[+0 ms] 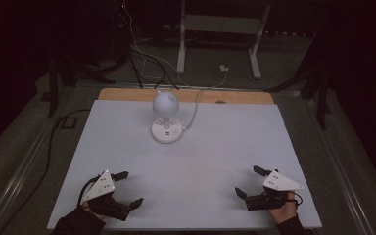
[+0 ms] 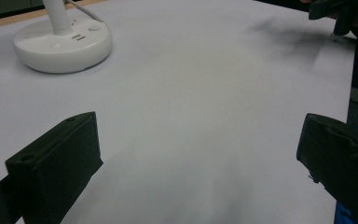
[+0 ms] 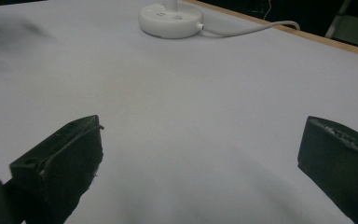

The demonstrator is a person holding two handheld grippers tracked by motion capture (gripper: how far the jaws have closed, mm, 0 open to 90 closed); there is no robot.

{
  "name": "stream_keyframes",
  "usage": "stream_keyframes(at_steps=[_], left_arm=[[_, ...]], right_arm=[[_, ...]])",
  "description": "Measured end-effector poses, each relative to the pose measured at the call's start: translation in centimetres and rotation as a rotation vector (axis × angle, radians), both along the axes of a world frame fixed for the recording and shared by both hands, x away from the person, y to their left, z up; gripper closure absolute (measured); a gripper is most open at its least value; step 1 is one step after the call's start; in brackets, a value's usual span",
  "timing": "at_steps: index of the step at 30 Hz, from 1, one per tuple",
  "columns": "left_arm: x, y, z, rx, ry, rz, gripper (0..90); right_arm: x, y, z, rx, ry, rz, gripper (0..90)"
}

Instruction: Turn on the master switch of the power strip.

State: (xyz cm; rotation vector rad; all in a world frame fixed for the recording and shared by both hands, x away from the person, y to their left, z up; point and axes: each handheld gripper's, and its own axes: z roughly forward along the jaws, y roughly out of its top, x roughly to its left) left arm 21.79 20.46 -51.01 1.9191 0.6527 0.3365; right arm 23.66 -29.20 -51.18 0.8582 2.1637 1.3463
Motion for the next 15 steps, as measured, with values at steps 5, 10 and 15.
stream_keyframes(at_steps=[5, 10, 15], left_arm=[[-0.04, 0.03, 0.03, -0.001, 0.001, 0.001, 0.2], [-0.03, -0.03, 0.02, 0.001, 0.003, -0.002, 0.2], [-0.05, -0.09, 0.01, 0.004, 0.006, -0.007, 0.2]], right_arm=[[-0.05, 0.14, 0.08, -0.011, -0.005, 0.004, 0.0], [-0.09, 0.3, 0.1, -0.018, 0.003, 0.004, 0.0], [-0.1, 0.3, 0.21, -0.012, -0.001, -0.001, 0.0]])
